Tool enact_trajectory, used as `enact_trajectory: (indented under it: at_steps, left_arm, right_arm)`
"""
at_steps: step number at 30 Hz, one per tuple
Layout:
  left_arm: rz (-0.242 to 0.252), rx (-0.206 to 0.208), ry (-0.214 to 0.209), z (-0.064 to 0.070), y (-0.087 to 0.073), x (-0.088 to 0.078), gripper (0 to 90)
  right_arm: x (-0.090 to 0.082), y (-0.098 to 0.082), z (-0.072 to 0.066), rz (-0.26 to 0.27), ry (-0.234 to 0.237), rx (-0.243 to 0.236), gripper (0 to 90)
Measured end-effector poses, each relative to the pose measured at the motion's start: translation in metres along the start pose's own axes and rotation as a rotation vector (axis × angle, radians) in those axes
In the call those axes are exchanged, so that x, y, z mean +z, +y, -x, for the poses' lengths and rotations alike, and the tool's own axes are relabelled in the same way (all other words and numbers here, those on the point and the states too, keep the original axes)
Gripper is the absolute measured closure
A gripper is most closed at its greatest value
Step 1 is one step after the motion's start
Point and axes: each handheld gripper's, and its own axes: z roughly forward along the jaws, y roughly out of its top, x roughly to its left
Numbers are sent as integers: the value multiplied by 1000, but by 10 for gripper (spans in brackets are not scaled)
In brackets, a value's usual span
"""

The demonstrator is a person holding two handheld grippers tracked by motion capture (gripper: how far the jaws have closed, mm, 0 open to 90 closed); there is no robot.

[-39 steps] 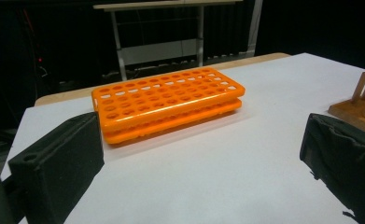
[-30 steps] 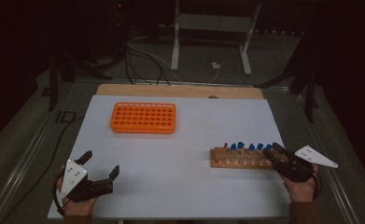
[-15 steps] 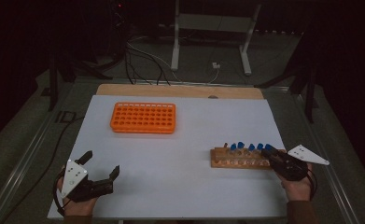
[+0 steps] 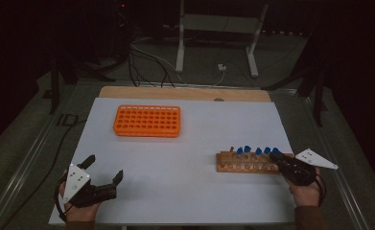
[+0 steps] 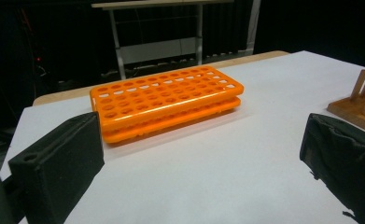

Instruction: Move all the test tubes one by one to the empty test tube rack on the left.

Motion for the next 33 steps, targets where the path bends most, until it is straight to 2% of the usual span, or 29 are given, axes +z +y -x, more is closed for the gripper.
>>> enact_trajectory:
  at_steps: [8,22,27,33]
  left_arm:
    - [-4,0,4,0,0,1,3]
    - [-11,3,3,1,-1,2,8]
    - [-12,4,1,1,-1,2,8]
    - [-11,2,1,1,-1,2,8]
  right_arm:
    - [-8,8,0,30,-2,18,772]
    - [-26,37,-4,92,1,-27,773]
    - [-32,44,-4,107,12,-19,773]
    - [-39,51,-7,126,25,-31,773]
